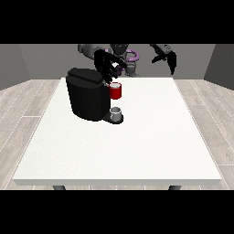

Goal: Insert the coffee pod into the coffee machine and close the lid

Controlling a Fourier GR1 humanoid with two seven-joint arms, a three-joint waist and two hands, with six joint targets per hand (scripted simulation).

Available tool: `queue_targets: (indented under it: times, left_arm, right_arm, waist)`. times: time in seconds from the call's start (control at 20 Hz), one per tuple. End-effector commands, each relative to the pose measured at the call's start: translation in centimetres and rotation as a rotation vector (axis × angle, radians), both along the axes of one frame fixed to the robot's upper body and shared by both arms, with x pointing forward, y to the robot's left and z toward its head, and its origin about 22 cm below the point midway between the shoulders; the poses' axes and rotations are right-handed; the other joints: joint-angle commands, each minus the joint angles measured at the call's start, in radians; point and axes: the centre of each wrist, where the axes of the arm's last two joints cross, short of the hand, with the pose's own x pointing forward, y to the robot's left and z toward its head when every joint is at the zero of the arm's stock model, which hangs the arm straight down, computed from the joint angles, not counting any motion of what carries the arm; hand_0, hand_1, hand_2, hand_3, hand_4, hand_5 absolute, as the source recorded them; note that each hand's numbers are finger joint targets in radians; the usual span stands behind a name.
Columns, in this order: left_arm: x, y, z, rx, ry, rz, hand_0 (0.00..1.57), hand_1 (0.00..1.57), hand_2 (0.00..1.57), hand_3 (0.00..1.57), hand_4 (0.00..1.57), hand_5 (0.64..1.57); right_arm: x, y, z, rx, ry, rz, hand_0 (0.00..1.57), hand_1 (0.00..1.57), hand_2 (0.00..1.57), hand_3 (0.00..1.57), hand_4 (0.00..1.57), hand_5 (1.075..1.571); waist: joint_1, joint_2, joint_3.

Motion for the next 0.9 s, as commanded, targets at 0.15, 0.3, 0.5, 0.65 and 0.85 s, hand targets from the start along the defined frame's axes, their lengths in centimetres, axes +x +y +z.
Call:
queue_targets:
  times: [0.15,0.3,0.5,0.65,0.85]
  left_arm:
    - [1.3,-1.1,2.1,0.002,-0.035,-0.067,0.00,0.00,0.00,0.00,0.37,1.571]
    - [1.2,-2.0,1.9,-0.001,-0.047,-0.102,0.00,0.00,0.00,0.00,0.42,1.571]
    - [1.8,-3.4,3.0,0.005,-0.070,-0.170,0.00,0.00,0.00,0.00,0.25,1.571]
    - [2.7,-3.2,4.6,0.010,-0.113,-0.142,0.00,0.00,0.00,0.00,0.20,1.571]
    - [2.5,-4.4,6.1,0.004,-0.146,-0.160,0.00,0.00,0.00,0.00,0.30,1.571]
  right_arm:
    - [-0.8,4.9,6.5,-0.026,-0.256,0.179,0.00,0.00,0.00,0.00,0.00,1.571]
    - [-1.1,4.5,7.1,-0.026,-0.262,0.155,0.00,0.00,0.00,0.00,0.00,1.571]
    - [-1.2,3.1,9.4,-0.046,-0.295,0.123,0.00,0.00,0.00,0.00,0.00,1.571]
    - [-1.4,5.5,9.5,-0.027,-0.380,0.177,0.00,0.00,0.00,0.00,0.00,1.571]
    - [-0.1,6.8,8.7,0.009,-0.371,0.196,0.00,0.00,0.00,0.00,0.00,1.571]
  waist:
    - [0.150,0.051,-0.0312]
    - [0.209,0.060,-0.0307]
    - [0.247,0.109,-0.0307]
    - [0.223,0.158,-0.0323]
    - [0.242,0.184,-0.0323]
